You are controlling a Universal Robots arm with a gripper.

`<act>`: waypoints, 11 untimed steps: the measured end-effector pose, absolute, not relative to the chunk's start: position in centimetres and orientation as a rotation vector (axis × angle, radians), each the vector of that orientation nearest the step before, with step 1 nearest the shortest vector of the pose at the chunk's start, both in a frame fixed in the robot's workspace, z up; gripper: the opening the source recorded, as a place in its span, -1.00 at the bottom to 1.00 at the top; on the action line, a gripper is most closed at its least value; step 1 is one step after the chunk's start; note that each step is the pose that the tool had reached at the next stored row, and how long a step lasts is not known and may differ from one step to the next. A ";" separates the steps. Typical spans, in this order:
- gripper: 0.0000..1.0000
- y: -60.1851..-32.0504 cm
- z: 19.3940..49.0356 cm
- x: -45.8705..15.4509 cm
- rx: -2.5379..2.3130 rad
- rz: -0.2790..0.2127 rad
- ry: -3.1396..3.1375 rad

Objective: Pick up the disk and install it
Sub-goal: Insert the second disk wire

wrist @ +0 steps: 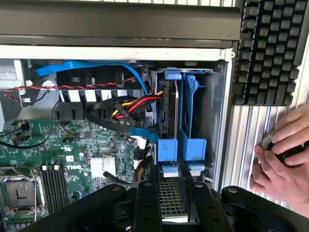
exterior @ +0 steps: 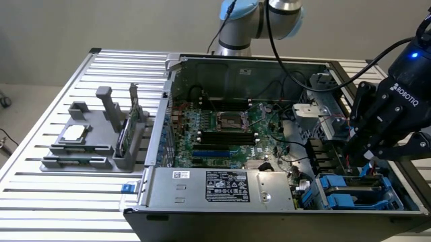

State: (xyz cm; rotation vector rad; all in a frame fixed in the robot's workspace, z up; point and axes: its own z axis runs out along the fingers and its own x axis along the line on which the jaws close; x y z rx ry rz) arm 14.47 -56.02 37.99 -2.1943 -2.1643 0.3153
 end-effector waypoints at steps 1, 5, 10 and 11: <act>-0.39 -56.0 38.0 14.6 -2.194 0.315 -2.164; -0.39 -56.0 37.9 15.6 -2.194 0.315 -2.164; -0.39 -55.7 37.6 16.2 -2.194 0.314 -2.164; -0.39 -55.6 37.5 16.2 -2.194 0.314 -2.164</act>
